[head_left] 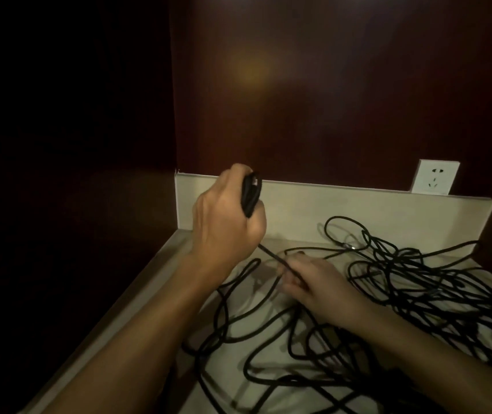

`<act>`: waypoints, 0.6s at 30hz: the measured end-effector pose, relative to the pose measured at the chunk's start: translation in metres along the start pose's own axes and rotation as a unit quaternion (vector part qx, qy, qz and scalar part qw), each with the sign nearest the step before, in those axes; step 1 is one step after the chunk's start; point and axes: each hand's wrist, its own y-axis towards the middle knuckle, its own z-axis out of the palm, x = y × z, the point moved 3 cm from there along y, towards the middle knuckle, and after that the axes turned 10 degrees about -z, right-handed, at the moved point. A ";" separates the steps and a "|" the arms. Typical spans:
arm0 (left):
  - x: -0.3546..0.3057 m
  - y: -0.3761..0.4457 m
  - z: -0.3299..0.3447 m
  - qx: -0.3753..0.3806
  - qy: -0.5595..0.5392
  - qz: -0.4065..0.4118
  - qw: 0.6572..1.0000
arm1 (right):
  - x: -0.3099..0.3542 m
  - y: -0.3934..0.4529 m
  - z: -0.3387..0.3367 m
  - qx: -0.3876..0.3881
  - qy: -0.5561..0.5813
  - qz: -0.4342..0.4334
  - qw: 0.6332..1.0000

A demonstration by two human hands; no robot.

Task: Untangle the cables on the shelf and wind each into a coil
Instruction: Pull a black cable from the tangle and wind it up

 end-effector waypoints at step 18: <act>0.021 -0.052 0.017 0.442 -0.172 -0.141 0.869 | 0.037 0.031 -0.076 0.058 0.024 -0.034 0.997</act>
